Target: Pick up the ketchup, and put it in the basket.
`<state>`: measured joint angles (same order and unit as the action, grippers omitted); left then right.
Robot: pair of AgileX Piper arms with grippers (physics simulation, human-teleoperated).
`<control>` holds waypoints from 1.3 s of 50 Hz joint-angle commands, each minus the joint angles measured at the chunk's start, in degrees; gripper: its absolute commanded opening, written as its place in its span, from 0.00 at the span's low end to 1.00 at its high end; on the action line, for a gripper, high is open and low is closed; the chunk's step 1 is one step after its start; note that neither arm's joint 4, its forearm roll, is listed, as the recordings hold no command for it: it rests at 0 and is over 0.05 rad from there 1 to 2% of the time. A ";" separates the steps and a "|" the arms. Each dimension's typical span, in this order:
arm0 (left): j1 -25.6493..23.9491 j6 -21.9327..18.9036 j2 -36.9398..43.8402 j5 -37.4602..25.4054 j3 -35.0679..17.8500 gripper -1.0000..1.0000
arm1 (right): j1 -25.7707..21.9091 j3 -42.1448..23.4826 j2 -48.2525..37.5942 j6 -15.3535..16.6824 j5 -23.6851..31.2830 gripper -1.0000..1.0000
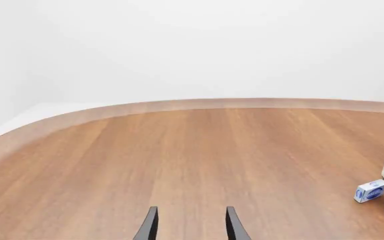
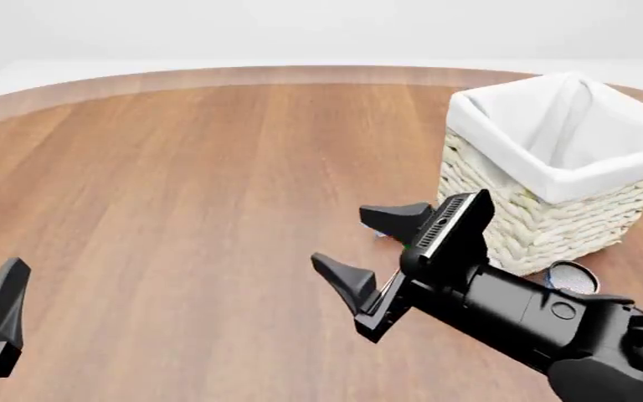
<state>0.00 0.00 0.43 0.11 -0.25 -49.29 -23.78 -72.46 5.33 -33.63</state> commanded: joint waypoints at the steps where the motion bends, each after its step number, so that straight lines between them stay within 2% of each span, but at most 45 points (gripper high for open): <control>1: 0.00 0.00 0.00 0.00 0.00 1.00 | -3.90 -2.90 -4.19 -1.81 0.28 1.00; 7: 0.00 0.00 0.00 0.00 0.00 1.00 | -6.00 -4.36 -6.60 -0.92 0.42 1.00; 14: 0.00 0.00 0.00 0.00 0.00 1.00 | -7.64 -6.05 -8.44 -1.31 0.98 1.00; 40: 0.00 0.00 0.00 0.00 0.00 1.00 | -14.57 -12.13 -16.77 -4.13 2.47 1.00; 46: 0.00 0.00 0.00 0.00 0.00 1.00 | -15.95 -13.74 -18.33 -5.06 3.48 1.00; 49: 0.00 0.00 0.00 0.00 0.00 1.00 | -18.06 -15.46 -19.69 -6.85 5.02 1.00; 65: 0.00 0.00 0.00 0.00 0.00 1.00 | -20.80 -19.09 -22.14 -7.58 8.35 1.00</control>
<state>0.00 0.00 0.43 0.11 -0.25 -67.99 -40.41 -92.93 -1.56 -27.42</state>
